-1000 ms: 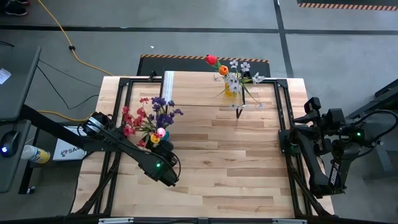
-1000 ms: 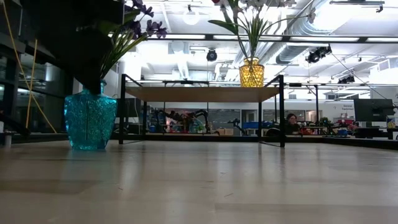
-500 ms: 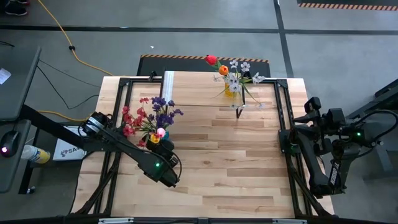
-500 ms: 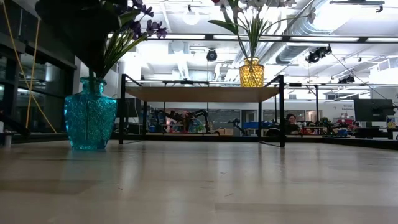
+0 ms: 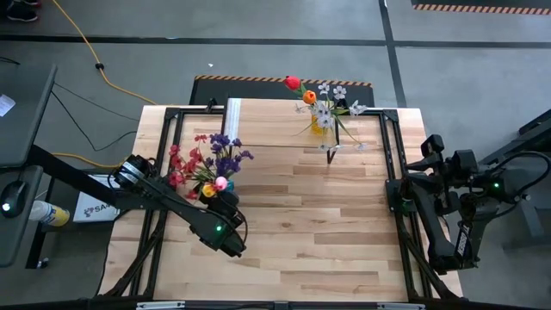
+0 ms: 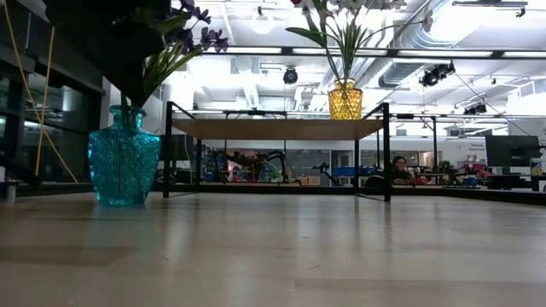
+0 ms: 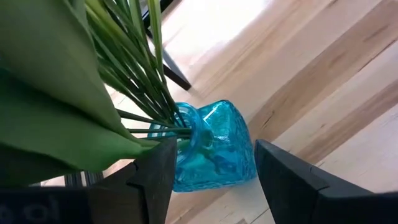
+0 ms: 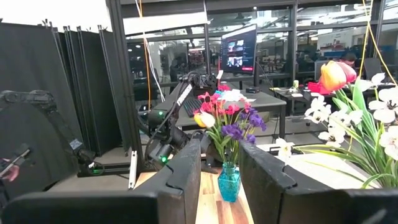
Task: Pick and place flowers into a vace then onto a shelf
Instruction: Put the blue vase on the shelf
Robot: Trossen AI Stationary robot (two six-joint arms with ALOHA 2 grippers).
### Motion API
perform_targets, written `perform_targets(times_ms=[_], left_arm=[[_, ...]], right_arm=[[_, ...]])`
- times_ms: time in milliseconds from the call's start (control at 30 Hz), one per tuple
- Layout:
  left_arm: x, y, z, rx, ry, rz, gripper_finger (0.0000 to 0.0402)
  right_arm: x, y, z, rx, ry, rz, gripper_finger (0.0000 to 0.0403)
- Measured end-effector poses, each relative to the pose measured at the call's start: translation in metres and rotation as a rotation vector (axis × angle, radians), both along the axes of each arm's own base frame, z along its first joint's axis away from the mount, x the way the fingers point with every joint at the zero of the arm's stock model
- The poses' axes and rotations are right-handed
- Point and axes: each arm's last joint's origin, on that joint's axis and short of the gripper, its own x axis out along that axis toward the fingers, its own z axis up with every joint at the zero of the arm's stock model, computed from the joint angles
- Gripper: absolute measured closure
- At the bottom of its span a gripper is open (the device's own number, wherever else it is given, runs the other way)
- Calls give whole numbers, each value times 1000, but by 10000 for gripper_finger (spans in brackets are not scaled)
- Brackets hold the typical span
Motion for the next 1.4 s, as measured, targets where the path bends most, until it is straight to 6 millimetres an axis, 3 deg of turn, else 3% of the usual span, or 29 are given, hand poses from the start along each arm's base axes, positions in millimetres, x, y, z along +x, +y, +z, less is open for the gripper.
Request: perform_targets(times_ms=[533,767,1400], left_arm=[[6,8,-3,-75,12,71,155],[11,16,-3,-82,31,85,169],[12,15,-4,-111,29,95,215]], right_arm=[[0,0,0,-9,-3,-6,304],[0,0,0,-9,-4,-7,304],[-1,0,0,-9,-10,-5,304]])
